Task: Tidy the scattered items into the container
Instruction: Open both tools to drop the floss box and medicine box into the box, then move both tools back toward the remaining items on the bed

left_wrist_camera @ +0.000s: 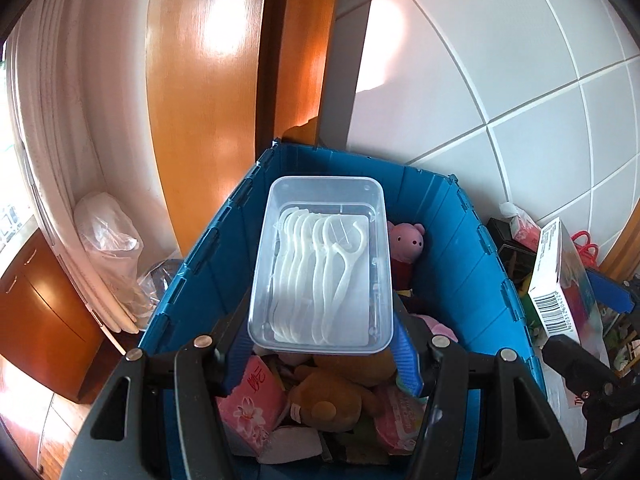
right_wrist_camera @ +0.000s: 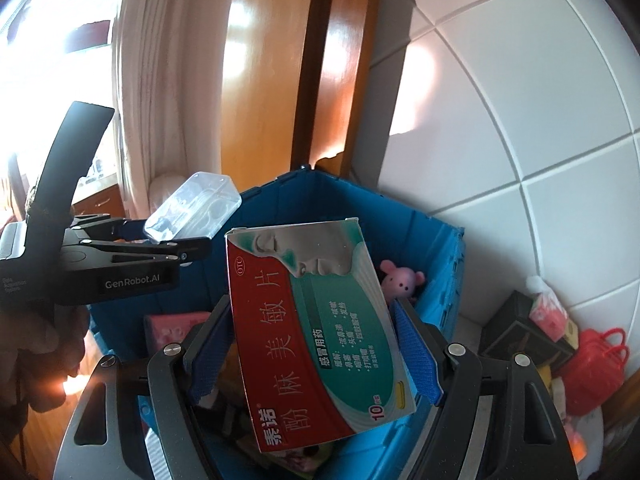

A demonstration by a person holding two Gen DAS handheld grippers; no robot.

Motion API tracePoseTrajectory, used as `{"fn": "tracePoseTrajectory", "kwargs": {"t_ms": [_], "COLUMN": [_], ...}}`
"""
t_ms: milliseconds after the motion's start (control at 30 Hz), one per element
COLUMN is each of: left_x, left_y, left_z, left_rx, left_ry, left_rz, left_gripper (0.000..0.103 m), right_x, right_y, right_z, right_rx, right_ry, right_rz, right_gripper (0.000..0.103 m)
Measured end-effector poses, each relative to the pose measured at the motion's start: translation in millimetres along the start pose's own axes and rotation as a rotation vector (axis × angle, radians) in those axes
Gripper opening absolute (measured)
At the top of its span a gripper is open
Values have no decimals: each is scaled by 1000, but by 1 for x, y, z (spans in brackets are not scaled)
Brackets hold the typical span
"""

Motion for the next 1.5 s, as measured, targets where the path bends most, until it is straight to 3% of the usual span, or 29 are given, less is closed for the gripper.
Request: {"fn": "tracePoseTrajectory", "kwargs": {"t_ms": [200,233,300,633,1000,1267,1500], "left_x": [-2,-3,-4,-6,-31,-33,-37], "left_y": [7,11,17,3,-29,-90,-162], "left_z": [11,14,16,0,3,-11,-22], "left_rx": [-25,-51,-114,-114,-131,-61,3], "left_ry": [-34,-43,-49,-21,-59,-25,-16], "left_rz": [30,44,29,-16,-84,-171,-213], "left_gripper": [61,77,103,103,103,103,103], "right_x": [8,9,7,-18,-68,-100,-134], "right_y": [3,6,9,-7,-24,-51,-99], "right_z": [4,4,3,-7,-25,-55,-86], "right_rx": [5,-1,-25,5,17,72,119], "right_ry": [-8,-3,-13,-32,-88,-80,-71], "right_rz": [43,60,56,8,-49,-102,-149], "right_gripper": [79,81,102,103,103,103,103]}}
Point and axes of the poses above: each gripper's, at about its wrist camera, not at the fingertips, and x roughly the way its jaws point, y to its left, z to its top, the point moved 8 cm from there along x, roughly the way its jaws point, and after that the axes turned 14 degrees about -y, right-handed, at the moved point
